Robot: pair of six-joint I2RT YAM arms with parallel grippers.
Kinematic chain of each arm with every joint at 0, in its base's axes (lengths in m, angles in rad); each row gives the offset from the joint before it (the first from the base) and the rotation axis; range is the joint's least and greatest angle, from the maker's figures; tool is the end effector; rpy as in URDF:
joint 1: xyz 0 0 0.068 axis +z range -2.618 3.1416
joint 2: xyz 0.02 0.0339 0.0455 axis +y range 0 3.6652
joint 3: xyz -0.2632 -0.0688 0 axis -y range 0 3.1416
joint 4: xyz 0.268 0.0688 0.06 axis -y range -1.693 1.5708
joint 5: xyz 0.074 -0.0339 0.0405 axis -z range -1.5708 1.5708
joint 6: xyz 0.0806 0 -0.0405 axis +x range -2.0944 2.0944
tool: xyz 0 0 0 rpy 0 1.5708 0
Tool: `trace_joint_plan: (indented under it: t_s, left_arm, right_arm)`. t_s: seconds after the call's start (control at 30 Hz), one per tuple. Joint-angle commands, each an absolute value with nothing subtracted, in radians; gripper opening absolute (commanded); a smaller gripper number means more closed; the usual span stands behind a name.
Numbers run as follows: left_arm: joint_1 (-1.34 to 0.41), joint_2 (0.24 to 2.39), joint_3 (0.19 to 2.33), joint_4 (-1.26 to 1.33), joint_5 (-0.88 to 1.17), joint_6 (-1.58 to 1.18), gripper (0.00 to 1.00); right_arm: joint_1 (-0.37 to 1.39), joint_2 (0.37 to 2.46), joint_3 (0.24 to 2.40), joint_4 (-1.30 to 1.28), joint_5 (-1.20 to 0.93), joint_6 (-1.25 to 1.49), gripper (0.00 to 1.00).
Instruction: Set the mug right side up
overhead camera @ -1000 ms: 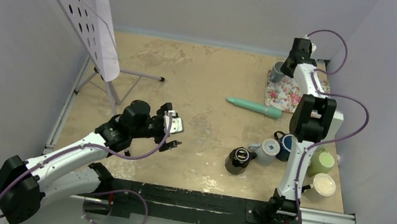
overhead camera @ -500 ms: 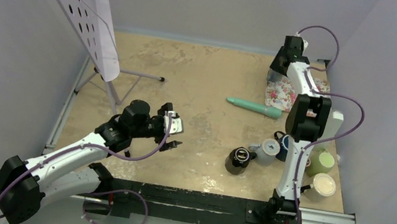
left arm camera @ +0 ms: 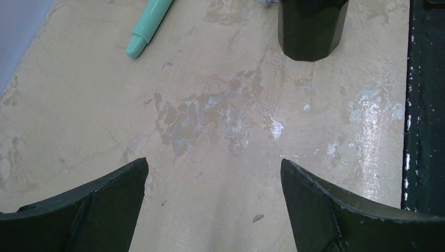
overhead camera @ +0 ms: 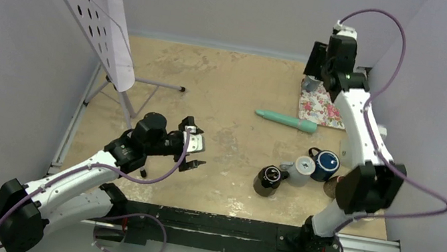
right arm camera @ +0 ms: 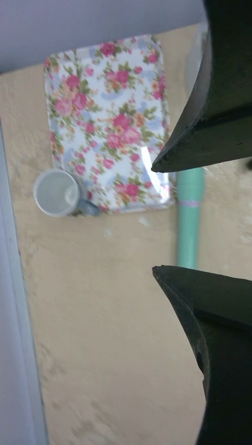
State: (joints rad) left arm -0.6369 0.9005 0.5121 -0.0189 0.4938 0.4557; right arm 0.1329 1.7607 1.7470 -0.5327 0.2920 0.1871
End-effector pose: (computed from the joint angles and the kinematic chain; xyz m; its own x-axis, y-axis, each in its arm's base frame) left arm 0.1866 -0.1856 0.2164 0.0985 0.4092 -0.9071 0.9246 0.2996 0.2355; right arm 0.4666 0.0390 0.3497 -0.4843 0.1150 -0.8673 0.2106 0.9775 0.0120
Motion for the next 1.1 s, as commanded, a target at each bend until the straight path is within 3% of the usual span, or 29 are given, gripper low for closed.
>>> trace_joint_plan:
  t_s: [0.0,0.43,0.77,0.97,1.07]
  left_arm:
    - [-0.632,0.881,0.535,0.002,0.544,0.438,0.99]
    - [-0.635,0.838,0.516,-0.057,0.609,0.391,0.99]
    - [-0.645,0.756,0.457,-0.1,0.607,0.422,0.99]
    - [-0.65,0.734,0.427,-0.073,0.621,0.409,1.0]
    - [-0.653,0.728,0.416,-0.069,0.631,0.403,0.99]
  right_arm:
    - [0.232,1.536,1.456,-0.625,0.238,0.267,0.68]
    - [0.406,1.248,0.973,-0.578,0.138,0.623,0.63]
    - [0.508,1.169,0.915,-0.689,0.142,0.736,0.61]
    - [0.507,1.08,0.794,-0.682,0.08,0.894,0.64]
    - [0.491,1.065,0.738,-0.615,0.047,0.937,0.71]
